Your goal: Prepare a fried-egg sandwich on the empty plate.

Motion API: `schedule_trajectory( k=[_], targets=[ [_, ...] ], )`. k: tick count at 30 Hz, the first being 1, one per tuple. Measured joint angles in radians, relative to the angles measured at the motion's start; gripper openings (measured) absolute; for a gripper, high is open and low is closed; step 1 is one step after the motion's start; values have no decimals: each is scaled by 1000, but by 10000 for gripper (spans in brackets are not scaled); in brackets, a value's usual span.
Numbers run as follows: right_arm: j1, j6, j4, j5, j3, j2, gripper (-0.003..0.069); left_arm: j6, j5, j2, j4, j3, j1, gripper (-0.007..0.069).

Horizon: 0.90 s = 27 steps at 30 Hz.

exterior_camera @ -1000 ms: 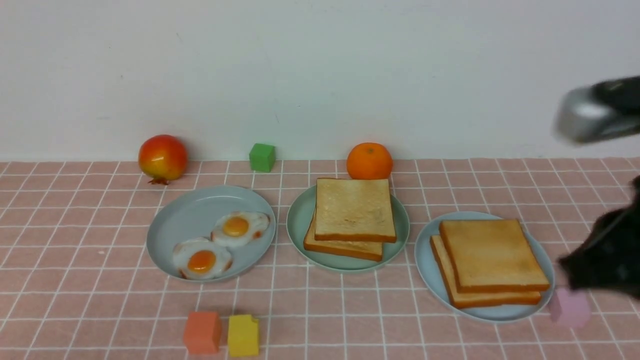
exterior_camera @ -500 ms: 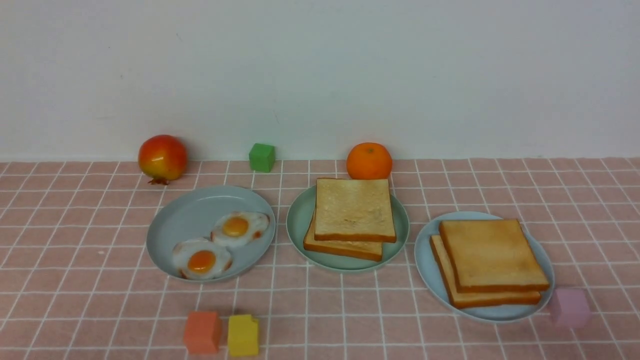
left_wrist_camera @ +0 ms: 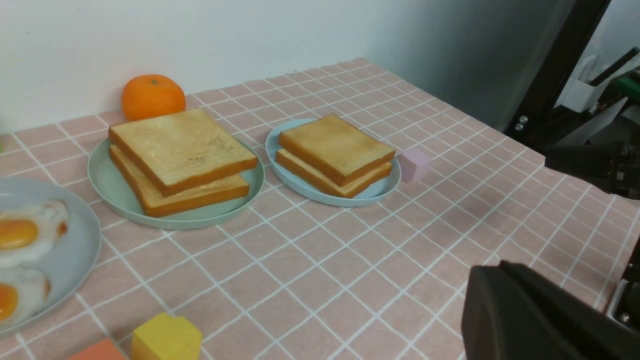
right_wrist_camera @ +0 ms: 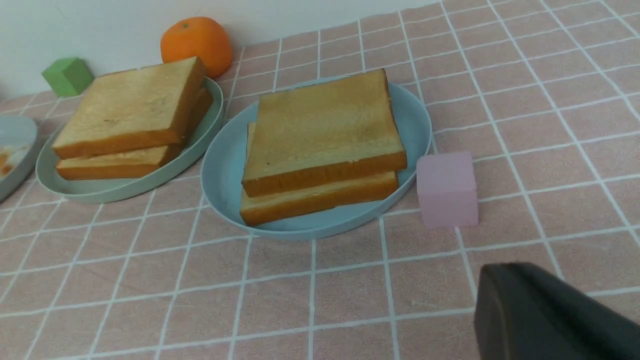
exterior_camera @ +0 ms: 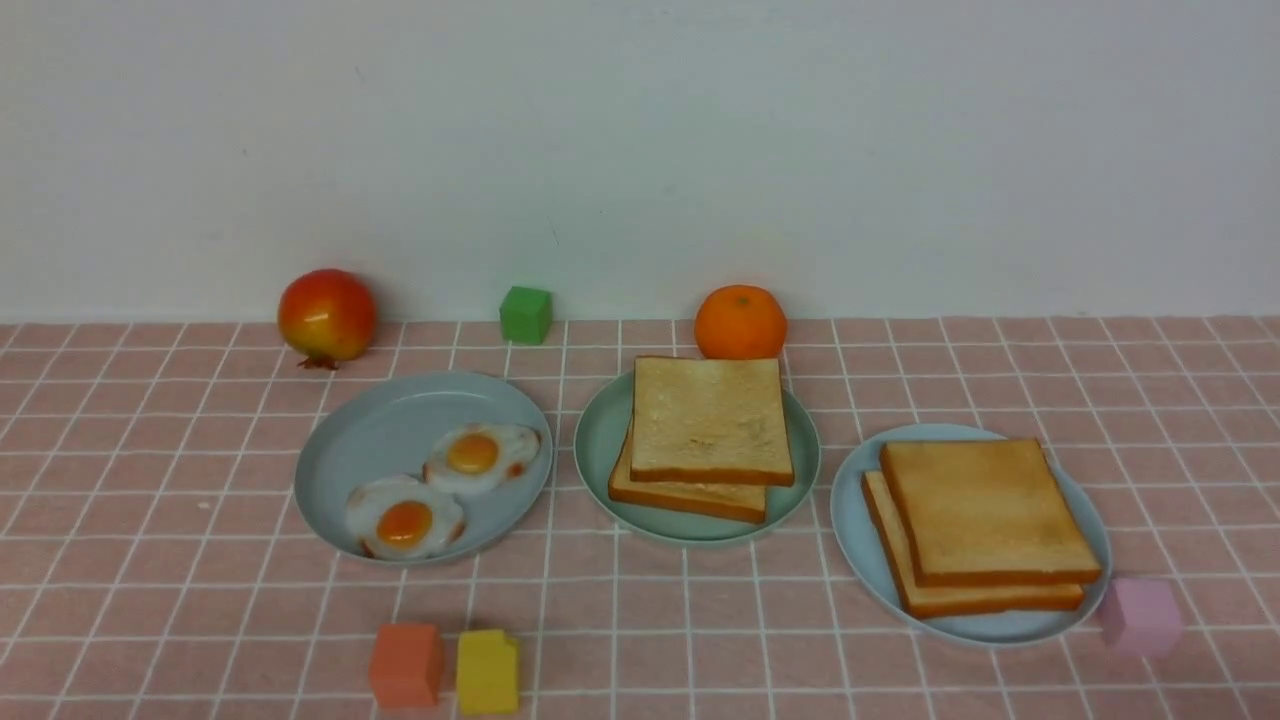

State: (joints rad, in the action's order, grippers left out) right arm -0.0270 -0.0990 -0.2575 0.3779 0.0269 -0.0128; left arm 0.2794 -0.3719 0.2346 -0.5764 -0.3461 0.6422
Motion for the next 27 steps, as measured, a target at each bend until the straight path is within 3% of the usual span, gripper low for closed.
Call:
schedule_trajectory(
  k=[9,27],
  targets=[
    [0,69,187,9,-2,0,5,0,-5,0,0,0,0,13],
    [0,99,187,15,-3,0,12,0,-24,3,0,0,0,13]
  ],
)
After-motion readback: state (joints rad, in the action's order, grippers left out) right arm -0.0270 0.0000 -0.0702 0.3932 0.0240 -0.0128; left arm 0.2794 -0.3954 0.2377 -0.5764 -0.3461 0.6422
